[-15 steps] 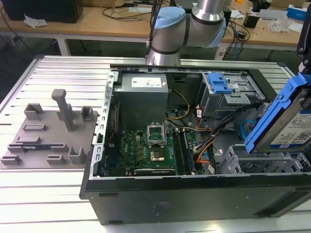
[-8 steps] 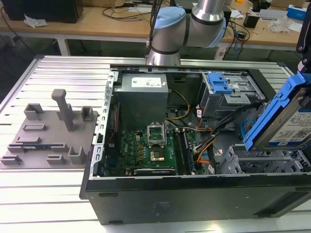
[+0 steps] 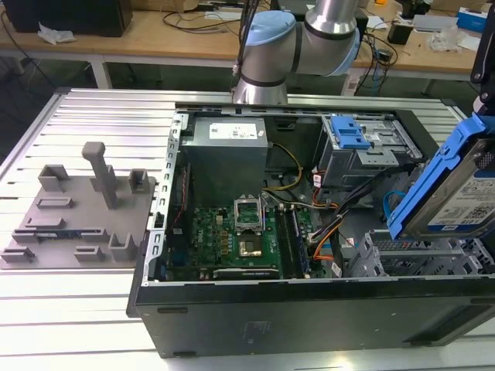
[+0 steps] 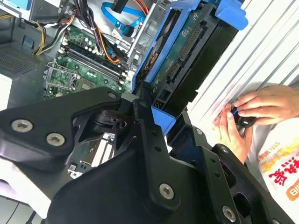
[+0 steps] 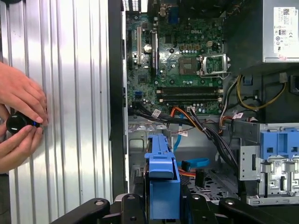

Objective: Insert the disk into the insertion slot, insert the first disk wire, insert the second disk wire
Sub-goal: 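Insert the disk into the insertion slot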

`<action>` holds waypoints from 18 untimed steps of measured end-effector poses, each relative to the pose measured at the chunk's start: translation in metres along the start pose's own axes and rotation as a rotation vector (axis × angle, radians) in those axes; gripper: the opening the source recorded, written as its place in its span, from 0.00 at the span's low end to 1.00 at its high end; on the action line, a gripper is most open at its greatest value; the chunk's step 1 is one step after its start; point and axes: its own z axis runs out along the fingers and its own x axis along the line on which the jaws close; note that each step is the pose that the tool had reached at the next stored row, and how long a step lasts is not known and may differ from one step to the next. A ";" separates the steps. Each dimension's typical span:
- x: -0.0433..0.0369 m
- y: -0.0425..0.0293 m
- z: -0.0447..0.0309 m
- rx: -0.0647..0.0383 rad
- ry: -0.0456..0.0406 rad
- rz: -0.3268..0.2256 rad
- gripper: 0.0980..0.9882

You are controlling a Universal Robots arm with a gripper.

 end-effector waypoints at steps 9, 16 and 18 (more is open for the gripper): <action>-0.0057 0.0005 0.0016 0.000 0.0000 0.000 0.30; -0.0106 0.0006 0.0039 0.000 0.0000 0.000 0.30; -0.0115 0.0009 0.0049 0.000 -0.0001 0.000 0.30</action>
